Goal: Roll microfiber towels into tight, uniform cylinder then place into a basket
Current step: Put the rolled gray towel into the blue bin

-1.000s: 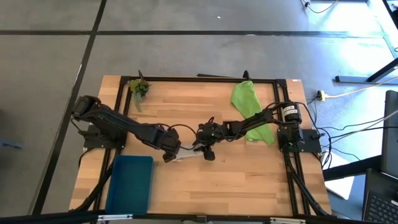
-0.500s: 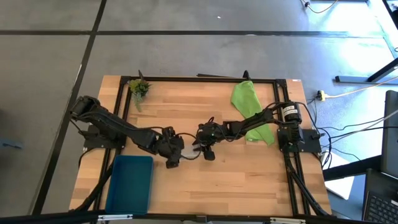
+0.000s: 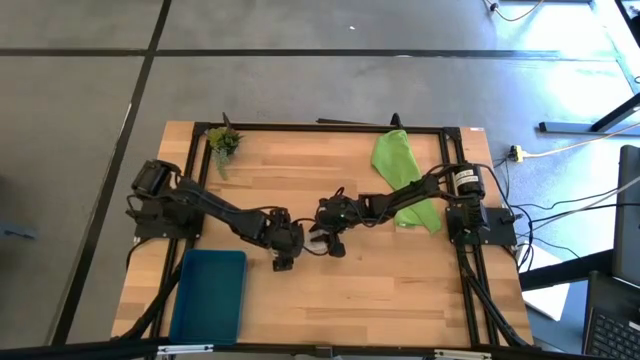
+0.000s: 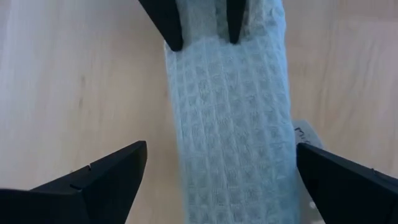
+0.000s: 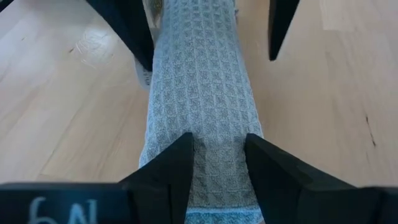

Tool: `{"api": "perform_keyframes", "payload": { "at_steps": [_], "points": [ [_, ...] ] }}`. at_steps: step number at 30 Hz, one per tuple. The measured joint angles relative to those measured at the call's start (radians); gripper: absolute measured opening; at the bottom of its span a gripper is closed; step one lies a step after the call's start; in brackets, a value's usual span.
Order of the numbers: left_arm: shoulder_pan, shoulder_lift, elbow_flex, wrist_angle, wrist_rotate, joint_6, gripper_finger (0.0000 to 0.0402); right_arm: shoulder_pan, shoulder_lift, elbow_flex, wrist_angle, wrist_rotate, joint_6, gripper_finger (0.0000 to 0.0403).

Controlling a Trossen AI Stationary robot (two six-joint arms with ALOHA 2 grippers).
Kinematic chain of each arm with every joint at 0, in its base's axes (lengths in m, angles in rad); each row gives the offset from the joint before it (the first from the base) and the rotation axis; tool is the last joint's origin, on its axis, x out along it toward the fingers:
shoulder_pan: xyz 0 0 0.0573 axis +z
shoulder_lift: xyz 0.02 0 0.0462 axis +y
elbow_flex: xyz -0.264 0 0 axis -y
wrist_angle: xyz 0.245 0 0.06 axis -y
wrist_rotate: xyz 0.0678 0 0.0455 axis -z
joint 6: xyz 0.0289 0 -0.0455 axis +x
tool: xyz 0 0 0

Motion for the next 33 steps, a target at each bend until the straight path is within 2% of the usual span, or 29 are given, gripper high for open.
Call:
{"api": "perform_keyframes", "payload": {
  "at_steps": [8, 33],
  "points": [
    [-0.005, 0.068, 0.005, 0.013, 0.024, -0.003, 0.0399, 0.0, 0.0, 0.0, 0.002, 0.0, 0.0, 0.0149],
    [-0.003, 0.071, 0.001, 0.012, 0.015, -0.06, 0.0399, 0.0, 0.0, 0.0, 0.001, 0.0, 0.0, 0.0149]
  ]
}}
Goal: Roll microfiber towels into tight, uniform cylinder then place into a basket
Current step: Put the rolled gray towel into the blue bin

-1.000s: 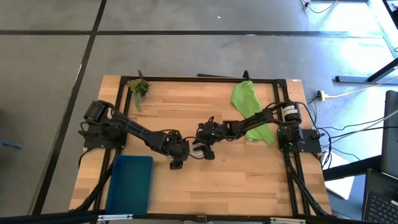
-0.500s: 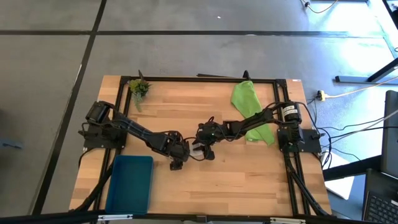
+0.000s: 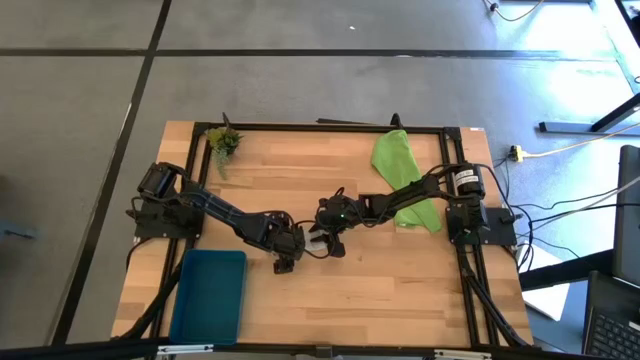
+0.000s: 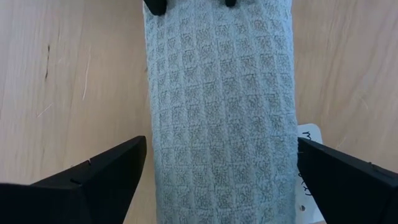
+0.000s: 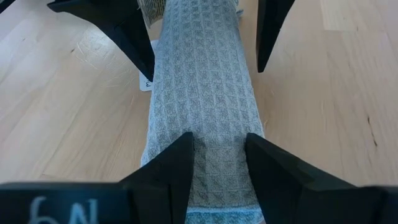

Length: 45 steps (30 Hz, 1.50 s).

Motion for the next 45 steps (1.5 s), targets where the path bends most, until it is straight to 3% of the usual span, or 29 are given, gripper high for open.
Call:
{"api": "perform_keyframes", "payload": {
  "at_steps": [9, 15, 22, 28, 37, 40, 45],
  "points": [
    [0.0, 0.001, 0.0, 0.002, -0.006, 0.006, 0.0385, 0.0, 0.0, 0.0, 0.0, 0.0, 0.0, 0.0149],
    [-0.006, 0.001, 0.0, 0.006, -0.014, 0.001, 0.0352, 0.0, 0.0, 0.0, 0.0, 0.0, 0.0, 0.0149],
    [-0.003, 0.003, -0.001, 0.007, -0.049, -0.033, 0.0281, 0.0, 0.0, 0.0, -0.001, 0.0, 0.0, 0.0149],
    [-0.014, 0.003, -0.002, 0.01, -0.043, -0.091, 0.0189, 0.0, 0.0, 0.0, -0.001, 0.0, 0.0, 0.0149],
    [-0.023, 0.003, -0.002, 0.003, -0.043, -0.022, 0.0056, 0.001, 0.0, 0.001, 0.0, 0.0, 0.0, 0.0149],
    [-0.021, 0.002, -0.002, 0.002, -0.043, -0.022, 0.0033, 0.001, 0.0, 0.002, 0.0, 0.0, 0.0, 0.0149],
    [-0.021, 0.002, -0.002, 0.002, -0.04, -0.044, 0.0033, 0.0, 0.0, 0.002, 0.004, 0.0, -0.001, 0.0149]
  ]
}}
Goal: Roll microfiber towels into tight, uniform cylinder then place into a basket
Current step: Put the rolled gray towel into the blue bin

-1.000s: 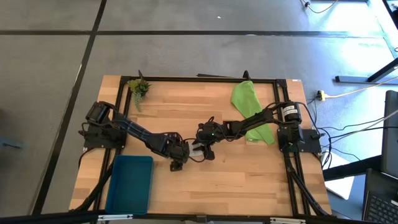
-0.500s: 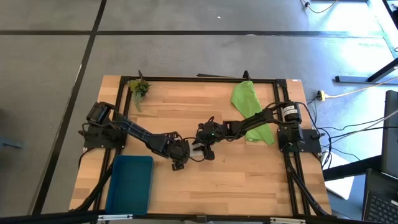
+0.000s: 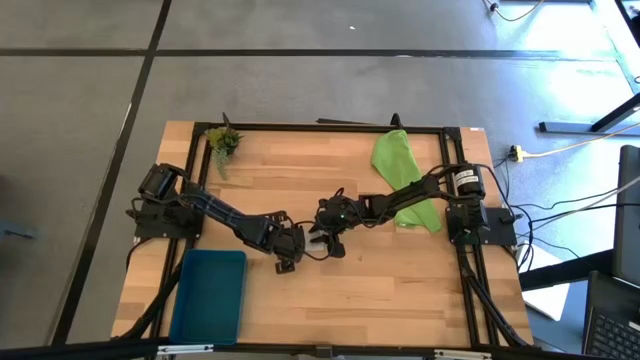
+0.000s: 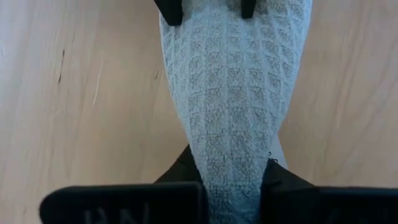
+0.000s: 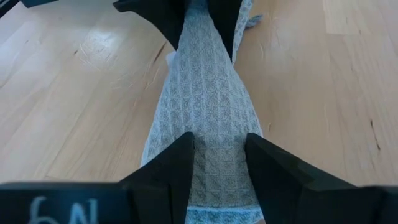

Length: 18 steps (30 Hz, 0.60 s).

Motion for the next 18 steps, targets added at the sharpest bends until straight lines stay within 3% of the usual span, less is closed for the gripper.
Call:
{"api": "perform_keyframes", "payload": {
  "at_steps": [18],
  "points": [
    [-0.001, 0.0, 0.0, 0.003, 0.007, -0.003, 0.0038, 0.003, 0.0, 0.0, 0.003, -0.026, 0.076, 0.015]
  ]
}}
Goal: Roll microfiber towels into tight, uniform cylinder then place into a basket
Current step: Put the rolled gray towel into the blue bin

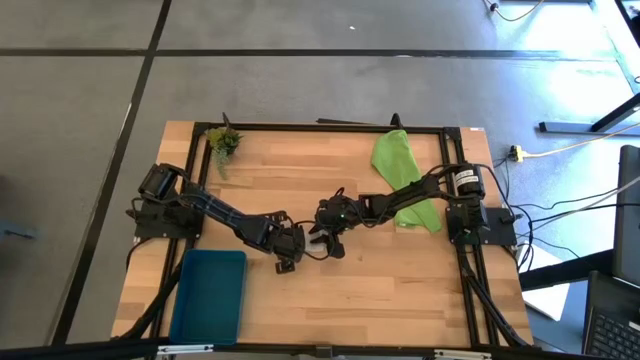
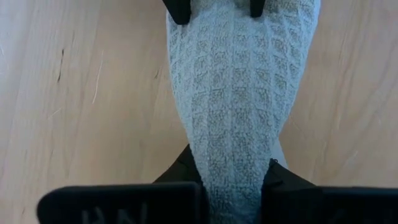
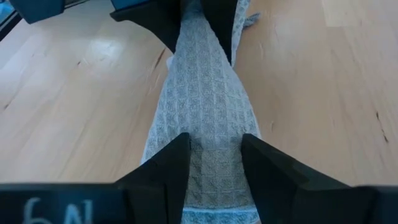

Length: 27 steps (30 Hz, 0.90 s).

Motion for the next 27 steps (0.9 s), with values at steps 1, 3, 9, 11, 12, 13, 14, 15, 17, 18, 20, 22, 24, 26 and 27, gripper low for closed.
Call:
{"api": "perform_keyframes", "payload": {
  "at_steps": [1, 3, 9, 11, 12, 13, 14, 15, 17, 18, 20, 22, 24, 26, 27],
  "points": [
    [0.0, 0.0, 0.0, 0.0, 0.0, 0.0, 0.0038, 0.0, 0.0, 0.0, 0.0, 0.0, 0.0, 0.015],
    [0.0, 0.0, 0.0, 0.0, 0.0, 0.0, 0.0037, 0.0, 0.0, 0.0, 0.0, 0.0, -0.006, 0.015],
    [0.0, 0.0, 0.0, 0.0, 0.001, 0.0, 0.0037, 0.0, 0.0, 0.0, -0.006, -0.006, -0.026, 0.0149],
    [0.0, 0.0, 0.0, 0.0, 0.001, 0.0, 0.0037, 0.0, 0.0, 0.0, -0.01, -0.014, -0.027, 0.0144],
    [0.0, 0.0, 0.0, 0.0, 0.001, 0.0, 0.0037, 0.0, 0.0, 0.0, -0.011, -0.02, -0.027, 0.014],
    [0.0, 0.0, 0.0, 0.0, 0.001, 0.0, 0.0038, 0.0, 0.0, 0.0, -0.011, -0.024, -0.022, 0.0135],
    [0.0, 0.0, 0.0, 0.0, 0.001, 0.0, 0.0038, 0.0, 0.0, 0.0, -0.011, -0.024, -0.021, 0.0132],
    [0.0, 0.0, 0.0, 0.0, 0.001, 0.0, 0.0038, 0.0, 0.0, 0.0, -0.011, -0.024, -0.022, 0.013],
    [0.0, 0.0, 0.0, 0.0, 0.002, 0.0, 0.0038, 0.0, 0.0, 0.0, -0.009, -0.023, -0.025, 0.013],
    [0.0, 0.0, 0.0, 0.0, 0.002, 0.0, 0.0038, 0.0, 0.0, 0.0, -0.007, -0.019, -0.025, 0.0133],
    [0.0, 0.0, 0.0, 0.0, 0.002, 0.0, 0.0038, 0.0, 0.0, 0.0, -0.006, 0.002, -0.025, 0.0145],
    [0.0, 0.0, 0.0, 0.0, 0.002, 0.0, 0.0038, 0.001, 0.0, 0.0, -0.005, 0.011, -0.027, 0.0163],
    [0.0, 0.0, 0.0, -0.001, 0.002, 0.0, 0.0038, 0.001, 0.0, 0.001, -0.009, 0.013, -0.029, 0.0184],
    [0.0, 0.0, 0.0, -0.001, 0.002, 0.0, 0.0038, 0.001, 0.0, 0.01, -0.024, 0.015, -0.025, 0.0203],
    [0.0, 0.0, 0.0, -0.001, 0.002, 0.0, 0.0038, 0.0, -0.001, 0.014, -0.031, 0.015, -0.022, 0.021]
  ]
}}
